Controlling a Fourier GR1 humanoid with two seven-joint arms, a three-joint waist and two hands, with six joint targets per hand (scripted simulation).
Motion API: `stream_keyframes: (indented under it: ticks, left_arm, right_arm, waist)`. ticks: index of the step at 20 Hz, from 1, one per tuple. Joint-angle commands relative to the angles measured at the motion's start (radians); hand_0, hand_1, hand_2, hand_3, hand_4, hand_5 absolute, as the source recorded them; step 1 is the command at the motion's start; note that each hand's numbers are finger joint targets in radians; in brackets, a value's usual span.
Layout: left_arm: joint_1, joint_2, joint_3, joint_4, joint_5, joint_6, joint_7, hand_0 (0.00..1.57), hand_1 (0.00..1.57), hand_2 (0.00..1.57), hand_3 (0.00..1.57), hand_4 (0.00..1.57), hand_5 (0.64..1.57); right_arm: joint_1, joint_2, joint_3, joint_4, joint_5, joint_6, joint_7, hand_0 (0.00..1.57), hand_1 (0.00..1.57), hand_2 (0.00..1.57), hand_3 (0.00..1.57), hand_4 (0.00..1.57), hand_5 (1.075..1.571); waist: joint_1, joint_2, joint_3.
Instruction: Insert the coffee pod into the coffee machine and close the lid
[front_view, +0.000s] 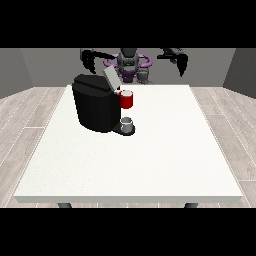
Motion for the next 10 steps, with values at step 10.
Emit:
stream_keyframes:
  ticks: [10]
  left_arm:
    - [0.101,0.028,-0.045,-0.19,0.047,0.037,0.052,0.0,0.0,0.0,0.0,0.0,1.571]
  right_arm:
    - [-0.188,0.012,0.02,0.144,0.063,-0.001,-0.022,0.0,0.0,0.0,0.0,0.0,1.571]
  waist:
    - [-0.032,0.099,-0.0003]
